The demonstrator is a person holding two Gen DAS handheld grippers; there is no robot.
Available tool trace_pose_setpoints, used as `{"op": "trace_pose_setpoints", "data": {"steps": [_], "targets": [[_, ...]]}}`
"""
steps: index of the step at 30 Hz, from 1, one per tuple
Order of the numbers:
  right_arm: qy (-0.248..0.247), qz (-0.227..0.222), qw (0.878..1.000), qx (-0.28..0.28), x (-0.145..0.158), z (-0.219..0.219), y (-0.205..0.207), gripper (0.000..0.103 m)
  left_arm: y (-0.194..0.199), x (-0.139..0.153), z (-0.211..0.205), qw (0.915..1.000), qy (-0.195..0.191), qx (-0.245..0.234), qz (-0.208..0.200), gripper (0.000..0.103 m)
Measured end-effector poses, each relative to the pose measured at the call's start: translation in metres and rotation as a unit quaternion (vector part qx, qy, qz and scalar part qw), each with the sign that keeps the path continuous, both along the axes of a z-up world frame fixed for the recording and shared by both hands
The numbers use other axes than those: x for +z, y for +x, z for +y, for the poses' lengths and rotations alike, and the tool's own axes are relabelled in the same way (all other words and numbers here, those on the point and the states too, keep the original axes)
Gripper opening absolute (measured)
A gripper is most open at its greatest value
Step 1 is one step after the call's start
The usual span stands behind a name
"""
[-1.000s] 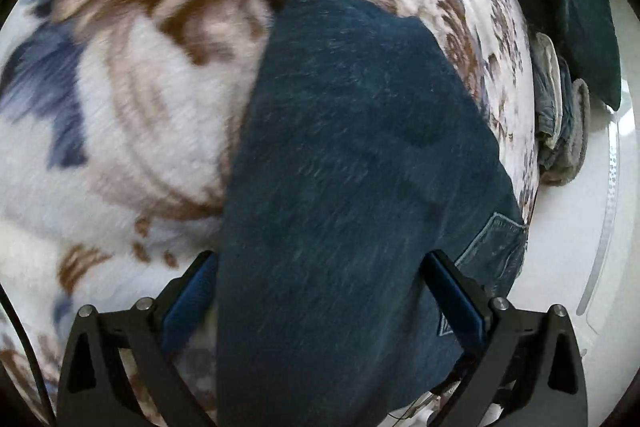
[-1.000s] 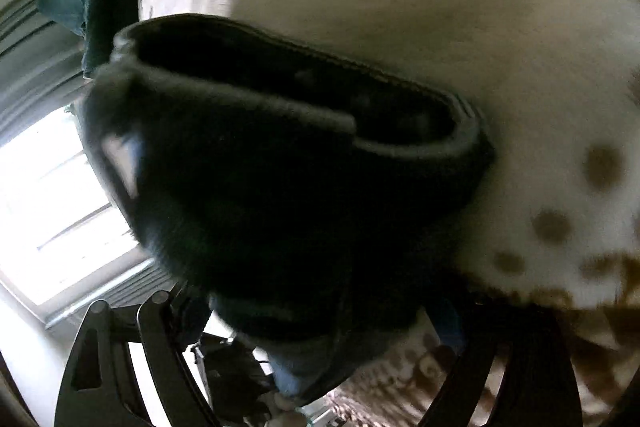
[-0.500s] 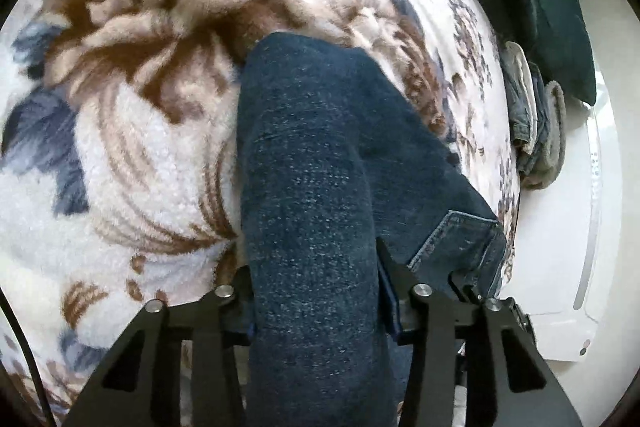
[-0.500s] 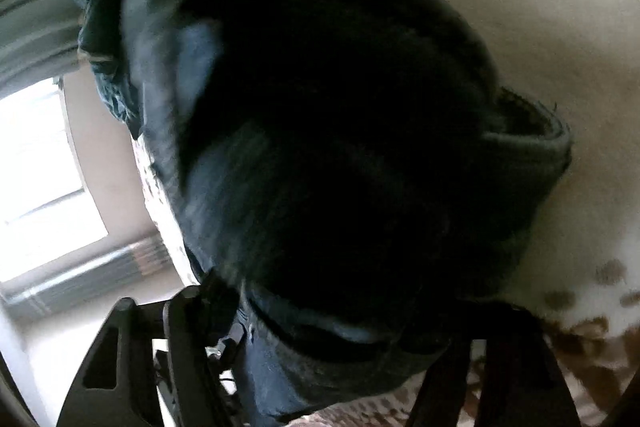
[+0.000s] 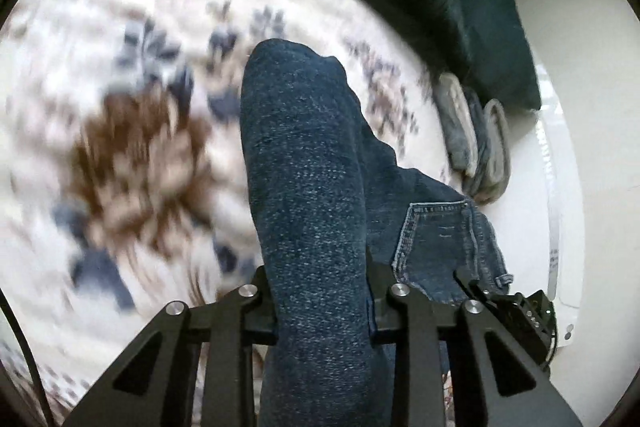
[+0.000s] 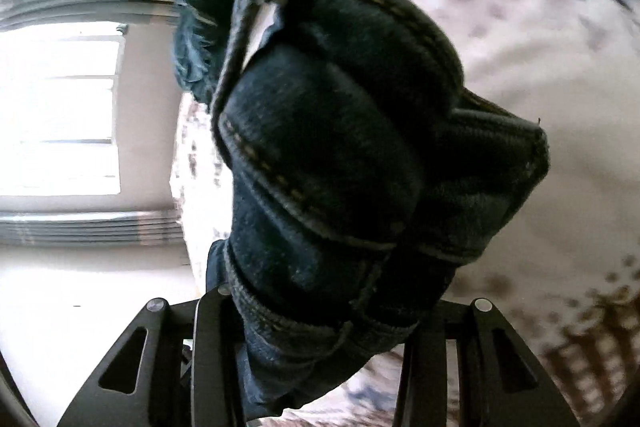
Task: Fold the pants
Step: 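Release the folded jeans and open both grippers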
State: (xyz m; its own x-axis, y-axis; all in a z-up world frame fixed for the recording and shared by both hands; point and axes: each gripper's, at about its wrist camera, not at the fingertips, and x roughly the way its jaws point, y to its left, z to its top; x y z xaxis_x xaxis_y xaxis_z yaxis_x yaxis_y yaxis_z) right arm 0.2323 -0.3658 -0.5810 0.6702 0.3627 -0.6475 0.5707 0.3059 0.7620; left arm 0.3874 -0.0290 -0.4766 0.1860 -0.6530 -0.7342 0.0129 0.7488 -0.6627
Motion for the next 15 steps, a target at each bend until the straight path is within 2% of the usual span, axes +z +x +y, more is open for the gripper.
{"op": "trace_pose_setpoints", "data": {"steps": [4,7,12,15], "targets": [[0.017,-0.020,1.000,-0.008,0.002,0.030,0.062,0.043,0.062,0.012,0.028,0.9994,0.011,0.003,-0.031,0.025],[0.027,-0.040,0.999,-0.007,-0.009,0.060,0.128,0.043,0.119,0.005,0.051,0.9986,0.025,0.003,-0.047,0.025],[0.037,-0.057,0.998,0.003,-0.054,0.108,0.223,0.043,0.211,-0.037,0.088,0.9968,0.051,-0.002,-0.062,0.025],[0.036,-0.053,0.998,0.012,-0.086,0.124,0.255,0.043,0.248,-0.077,0.102,0.9960,0.068,-0.016,-0.055,0.025]]}}
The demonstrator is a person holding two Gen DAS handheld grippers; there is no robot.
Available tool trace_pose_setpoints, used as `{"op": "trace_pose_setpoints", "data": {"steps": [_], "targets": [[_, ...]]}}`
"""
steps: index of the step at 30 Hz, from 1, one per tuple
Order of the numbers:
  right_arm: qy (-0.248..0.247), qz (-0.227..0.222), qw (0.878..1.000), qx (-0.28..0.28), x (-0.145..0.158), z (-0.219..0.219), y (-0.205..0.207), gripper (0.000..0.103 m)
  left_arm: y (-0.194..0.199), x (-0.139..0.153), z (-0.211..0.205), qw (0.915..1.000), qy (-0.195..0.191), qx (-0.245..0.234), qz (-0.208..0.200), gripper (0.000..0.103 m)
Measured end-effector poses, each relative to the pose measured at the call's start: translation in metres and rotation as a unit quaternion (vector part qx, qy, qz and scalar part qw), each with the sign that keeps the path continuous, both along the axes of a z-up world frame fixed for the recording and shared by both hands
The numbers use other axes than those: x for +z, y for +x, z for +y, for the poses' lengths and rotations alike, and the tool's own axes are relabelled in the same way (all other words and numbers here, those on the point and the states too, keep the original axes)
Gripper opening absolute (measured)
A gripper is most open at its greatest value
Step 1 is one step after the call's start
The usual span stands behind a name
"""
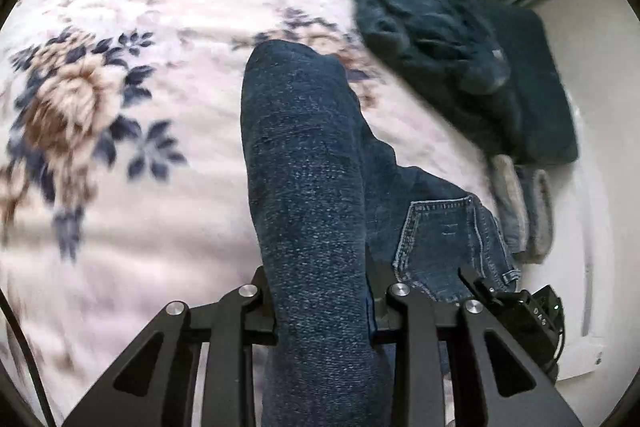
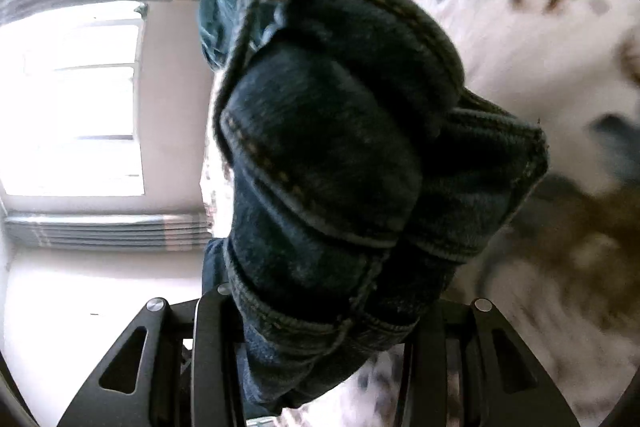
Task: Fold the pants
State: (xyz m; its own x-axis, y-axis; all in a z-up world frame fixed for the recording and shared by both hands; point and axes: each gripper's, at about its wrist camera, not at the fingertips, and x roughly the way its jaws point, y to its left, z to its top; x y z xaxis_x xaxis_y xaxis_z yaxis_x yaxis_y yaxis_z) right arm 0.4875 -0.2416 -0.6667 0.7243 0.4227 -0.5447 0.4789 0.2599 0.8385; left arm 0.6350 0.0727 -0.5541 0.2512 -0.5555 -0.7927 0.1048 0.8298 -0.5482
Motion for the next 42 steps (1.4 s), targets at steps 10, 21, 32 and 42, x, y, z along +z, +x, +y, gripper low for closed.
{"op": "trace_pose_setpoints", "data": {"steps": [10,21,32,42], "targets": [[-0.019,0.101,0.989,0.106,-0.041,0.015,0.027,0.091,-0.013,-0.030,0.010,0.9926,0.113,0.003,0.045,0.078],[-0.463,0.217,0.832,0.216,0.138,0.051,0.029,0.097,-0.086,0.046,-0.034,0.9530,0.299,-0.039,-0.032,0.100],[-0.506,0.171,0.817,0.218,0.304,0.057,-0.045,0.097,-0.134,0.186,-0.040,0.9492,0.302,-0.004,-0.087,0.100],[-0.524,0.085,0.817,0.227,0.484,0.084,-0.140,0.097,-0.239,0.345,-0.031,0.9420,0.296,0.039,-0.154,0.100]]}}
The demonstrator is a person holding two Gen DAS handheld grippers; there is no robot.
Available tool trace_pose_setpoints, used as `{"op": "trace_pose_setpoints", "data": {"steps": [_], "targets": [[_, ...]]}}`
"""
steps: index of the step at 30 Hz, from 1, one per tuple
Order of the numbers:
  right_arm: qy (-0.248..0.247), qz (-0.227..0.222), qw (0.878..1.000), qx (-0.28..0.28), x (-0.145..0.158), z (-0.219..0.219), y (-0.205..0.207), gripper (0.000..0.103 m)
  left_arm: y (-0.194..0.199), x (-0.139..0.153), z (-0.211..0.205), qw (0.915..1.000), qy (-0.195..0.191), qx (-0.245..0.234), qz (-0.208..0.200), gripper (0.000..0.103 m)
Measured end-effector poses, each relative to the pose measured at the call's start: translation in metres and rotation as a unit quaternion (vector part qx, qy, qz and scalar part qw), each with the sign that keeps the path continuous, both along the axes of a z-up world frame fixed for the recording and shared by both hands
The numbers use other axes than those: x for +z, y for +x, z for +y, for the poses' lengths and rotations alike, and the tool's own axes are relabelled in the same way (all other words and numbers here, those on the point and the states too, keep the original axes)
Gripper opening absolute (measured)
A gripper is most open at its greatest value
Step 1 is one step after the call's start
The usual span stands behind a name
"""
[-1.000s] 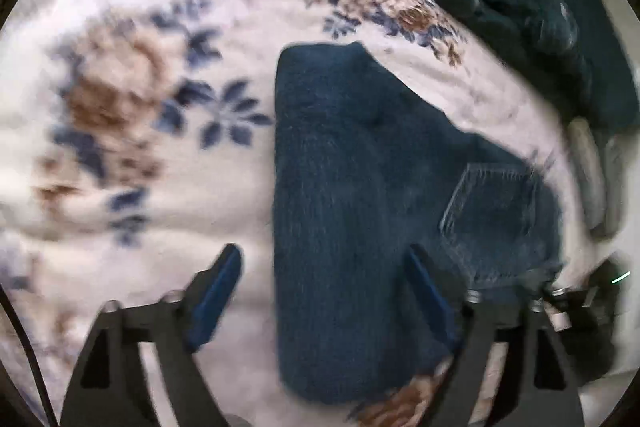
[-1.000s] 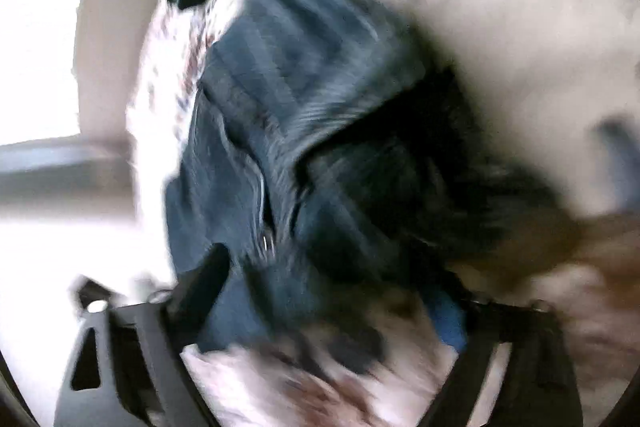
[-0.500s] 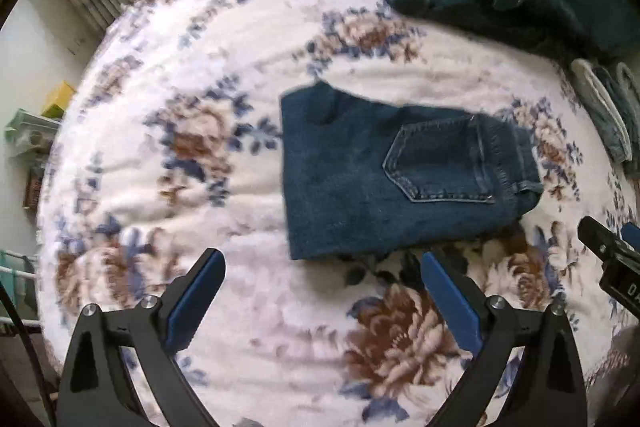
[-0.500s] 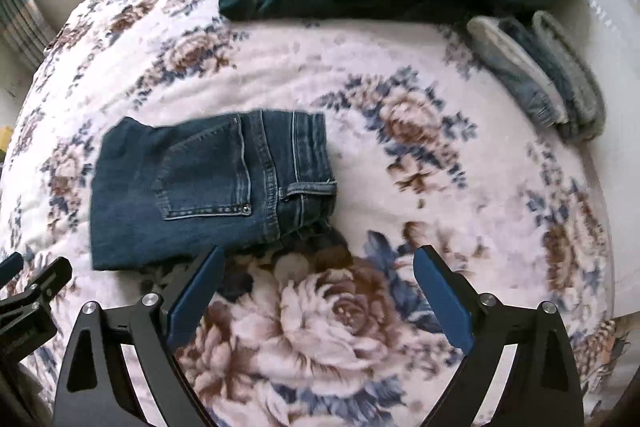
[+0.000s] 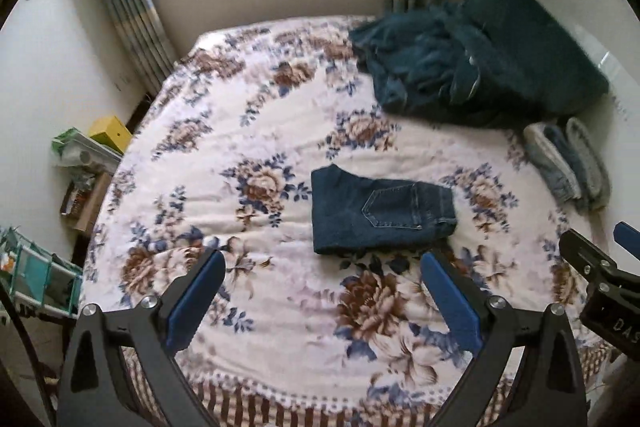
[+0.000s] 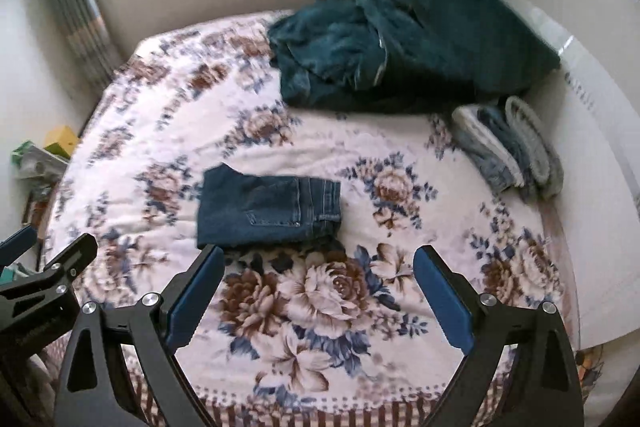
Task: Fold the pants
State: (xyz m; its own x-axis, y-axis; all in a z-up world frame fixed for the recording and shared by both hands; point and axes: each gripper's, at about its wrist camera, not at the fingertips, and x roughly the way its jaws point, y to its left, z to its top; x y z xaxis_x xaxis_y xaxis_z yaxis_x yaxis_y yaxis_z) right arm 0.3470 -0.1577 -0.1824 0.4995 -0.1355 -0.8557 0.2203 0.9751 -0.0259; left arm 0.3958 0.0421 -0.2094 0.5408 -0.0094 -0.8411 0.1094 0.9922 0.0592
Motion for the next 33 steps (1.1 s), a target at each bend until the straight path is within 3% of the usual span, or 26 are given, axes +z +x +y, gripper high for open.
{"op": "trace_pose_setpoints", "data": {"steps": [8,14,22,27,33], "targets": [[0.004,-0.053,0.998,0.038,0.122,0.017,-0.096,0.097,-0.093,0.108,0.013,0.9978,-0.010,0.034,-0.056,0.100],[0.003,-0.082,0.995,0.054,0.192,0.025,-0.167,0.097,-0.155,0.162,0.017,0.9954,-0.014,0.037,-0.088,0.100],[-0.007,-0.110,0.993,0.039,0.256,0.033,-0.239,0.097,-0.199,0.197,0.018,0.9928,-0.012,0.017,-0.118,0.100],[-0.018,-0.121,0.992,0.027,0.271,0.031,-0.261,0.097,-0.210,0.205,0.018,0.9909,-0.014,0.010,-0.134,0.100],[-0.009,-0.126,0.992,0.015,0.274,0.016,-0.257,0.101,-0.205,0.200,0.017,0.9900,-0.029,0.010,-0.138,0.103]]}}
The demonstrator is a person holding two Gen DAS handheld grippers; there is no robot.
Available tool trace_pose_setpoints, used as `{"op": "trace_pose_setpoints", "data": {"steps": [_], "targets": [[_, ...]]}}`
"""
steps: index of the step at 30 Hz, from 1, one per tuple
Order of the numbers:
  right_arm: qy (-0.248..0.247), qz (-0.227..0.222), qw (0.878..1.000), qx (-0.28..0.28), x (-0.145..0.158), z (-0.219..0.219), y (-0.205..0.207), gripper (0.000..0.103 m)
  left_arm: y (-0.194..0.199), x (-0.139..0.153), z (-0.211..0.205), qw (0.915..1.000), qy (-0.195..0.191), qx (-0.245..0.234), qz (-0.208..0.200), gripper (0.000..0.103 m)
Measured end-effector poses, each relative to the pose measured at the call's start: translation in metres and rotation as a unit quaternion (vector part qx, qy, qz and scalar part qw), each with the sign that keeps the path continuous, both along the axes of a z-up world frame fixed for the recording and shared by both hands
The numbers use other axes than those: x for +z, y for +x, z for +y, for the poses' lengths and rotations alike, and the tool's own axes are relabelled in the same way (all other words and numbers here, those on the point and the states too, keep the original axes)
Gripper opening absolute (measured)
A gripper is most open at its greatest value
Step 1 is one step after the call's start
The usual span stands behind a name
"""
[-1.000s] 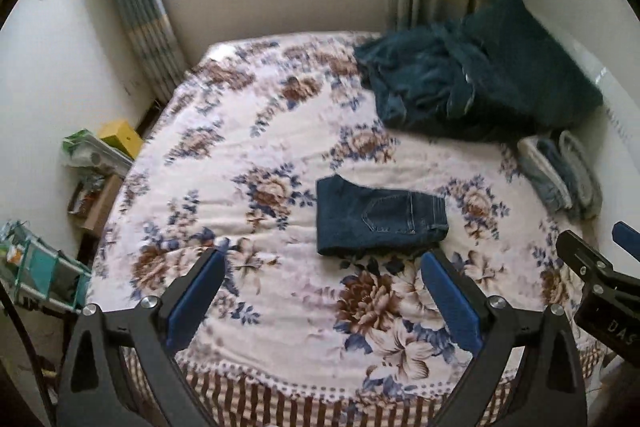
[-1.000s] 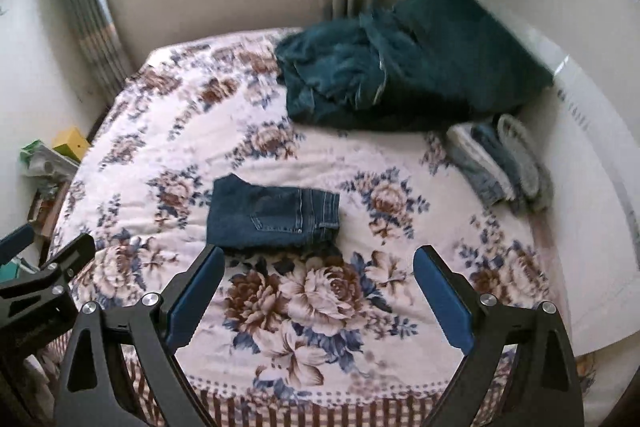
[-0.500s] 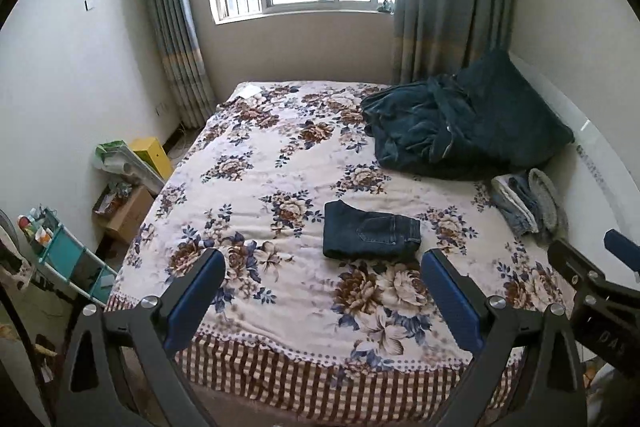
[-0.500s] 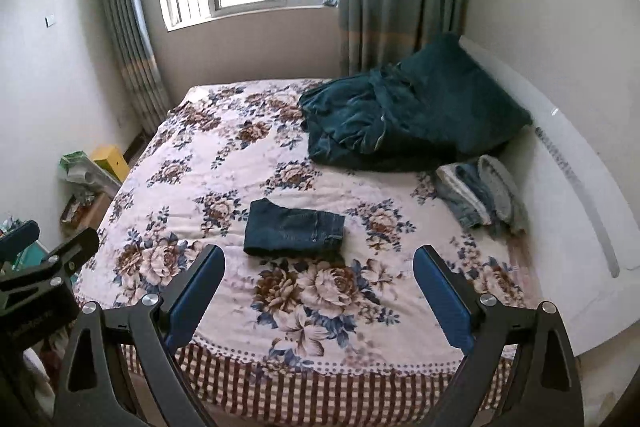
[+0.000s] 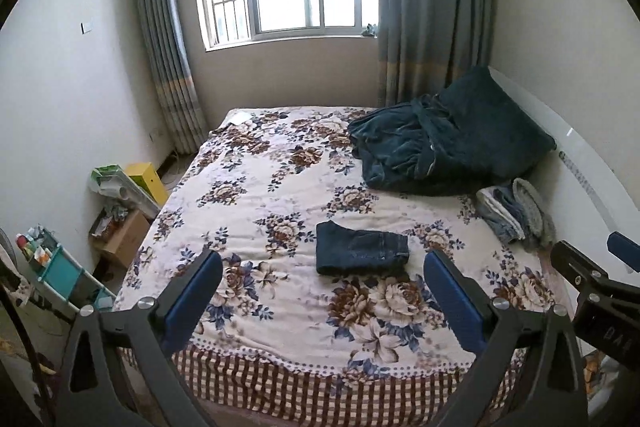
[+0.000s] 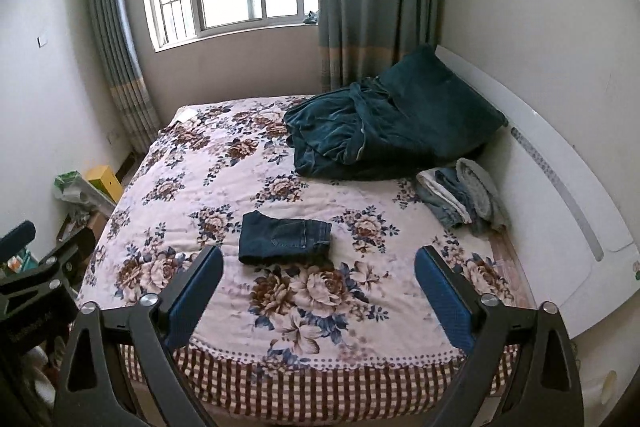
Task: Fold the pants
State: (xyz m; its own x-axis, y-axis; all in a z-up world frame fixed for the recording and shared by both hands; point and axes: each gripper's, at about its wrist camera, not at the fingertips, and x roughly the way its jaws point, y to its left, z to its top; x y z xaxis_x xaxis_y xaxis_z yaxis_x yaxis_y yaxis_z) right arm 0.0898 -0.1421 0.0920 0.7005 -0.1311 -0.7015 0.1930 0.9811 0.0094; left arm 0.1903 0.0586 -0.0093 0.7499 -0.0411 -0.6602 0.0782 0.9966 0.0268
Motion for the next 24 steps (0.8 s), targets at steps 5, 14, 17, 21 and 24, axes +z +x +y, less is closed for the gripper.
{"op": "trace_pose_setpoints", "data": {"steps": [5,14,17,21,24], "targets": [[-0.010,-0.011,1.000,-0.015,-0.010,-0.010,0.020,0.102,0.012,-0.010,-0.002,0.9999,0.003,0.012,-0.006,0.103],[-0.027,0.006,0.999,-0.021,-0.053,-0.023,0.063,0.102,0.043,-0.049,-0.011,0.9991,0.024,0.032,0.017,0.103],[-0.027,0.018,0.999,-0.017,-0.073,-0.026,0.075,0.102,0.052,-0.064,-0.013,0.9984,0.025,0.036,0.035,0.103],[-0.019,0.029,0.999,-0.018,-0.093,-0.030,0.084,0.102,0.057,-0.074,-0.015,0.9979,0.029,0.037,0.045,0.103],[-0.019,0.032,0.999,-0.020,-0.102,-0.032,0.089,0.102,0.060,-0.079,-0.017,0.9976,0.034,0.034,0.049,0.103]]}}
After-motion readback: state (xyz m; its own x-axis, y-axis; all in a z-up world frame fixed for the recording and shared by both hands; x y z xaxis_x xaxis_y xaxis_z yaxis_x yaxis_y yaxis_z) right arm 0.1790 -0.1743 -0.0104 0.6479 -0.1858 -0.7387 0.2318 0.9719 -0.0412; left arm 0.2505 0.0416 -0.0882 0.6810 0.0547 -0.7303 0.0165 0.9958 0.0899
